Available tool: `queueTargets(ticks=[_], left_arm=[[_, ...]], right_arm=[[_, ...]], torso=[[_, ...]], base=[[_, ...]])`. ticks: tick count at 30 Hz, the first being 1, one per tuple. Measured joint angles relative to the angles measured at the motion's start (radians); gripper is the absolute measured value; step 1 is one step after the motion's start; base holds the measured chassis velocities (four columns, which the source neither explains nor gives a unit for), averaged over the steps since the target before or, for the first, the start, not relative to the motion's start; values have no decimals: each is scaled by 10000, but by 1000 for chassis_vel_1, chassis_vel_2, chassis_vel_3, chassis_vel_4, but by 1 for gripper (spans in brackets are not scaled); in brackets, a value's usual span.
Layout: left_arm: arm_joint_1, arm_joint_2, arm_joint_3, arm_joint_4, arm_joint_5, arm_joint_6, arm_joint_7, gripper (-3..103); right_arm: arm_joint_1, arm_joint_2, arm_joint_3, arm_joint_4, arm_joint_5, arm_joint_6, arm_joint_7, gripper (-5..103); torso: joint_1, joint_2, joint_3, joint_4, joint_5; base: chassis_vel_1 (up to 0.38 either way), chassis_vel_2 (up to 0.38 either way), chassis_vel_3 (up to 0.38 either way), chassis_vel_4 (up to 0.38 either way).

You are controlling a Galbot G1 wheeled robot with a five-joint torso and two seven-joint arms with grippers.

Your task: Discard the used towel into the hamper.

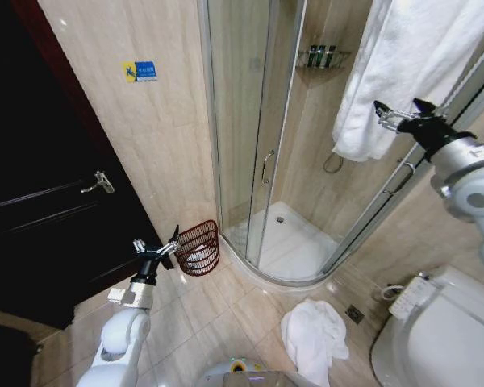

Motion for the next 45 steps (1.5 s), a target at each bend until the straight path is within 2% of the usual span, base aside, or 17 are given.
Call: queueTargets(ticks=[2,5,11,17,21,23,26,31,32,35,40,45], left_arm=[[-2,0,4,-2,3,2,0,100],[30,-12,4,-22,9,0,1,100],[79,-6,-31,-64,-10,-21,-2,100],[84,7,-39,-95,-36,-29,-5,100],[72,11,-39,-102,-44,-31,-7,100],[61,12,-40,-117,-48,-31,-9,100],[45,13,-39,-119,-49,-31,-10,100],[18,23,-29,-131,-51,-32,-12,100],[18,23,-29,-131,-51,-32,-12,100],[28,8,-30,-132,-54,-72,-12,100],[107,-3,-54,-130,-67,-184,-10,100],[153,12,-104,-96,-138,-296,-5,100]], right_arm=[[30,-36,-40,-87,63,-24,-135,100],[153,-82,-169,-325,252,-20,-719,90],[134,-84,-258,-372,264,-41,-1025,78],[219,-72,-428,-381,210,-40,-1093,57],[337,-95,-526,-406,208,-38,-1093,50],[380,-129,-563,-426,195,-31,-1095,41],[362,-133,-562,-409,189,-28,-1095,37],[116,-134,-393,-238,183,-21,-1084,22],[116,-134,-393,-238,183,-21,-1084,22],[-262,-136,-174,2,193,-21,-1069,10],[-864,-53,90,366,191,-105,-981,3],[-1582,168,367,864,179,-190,-793,3]], torso=[[0,-1,-1,0,0],[0,-7,-3,1,-1],[-5,-10,-6,1,-2],[-6,-15,-8,0,-2],[-7,-17,-9,1,-3],[-7,-18,-9,1,-3],[-8,-19,-10,1,-3],[-9,-20,-11,0,-3],[-9,-20,-11,0,-3],[-9,-20,-12,0,-4],[-11,-21,-13,0,-6],[-11,-21,-14,0,-6]], base=[[0,0,0,0],[0,0,0,0],[0,0,0,0],[0,0,0,0],[0,0,0,0],[0,0,0,0],[0,0,0,0],[0,0,0,0],[0,0,0,0],[0,0,0,0],[0,0,0,0],[0,0,0,0]])
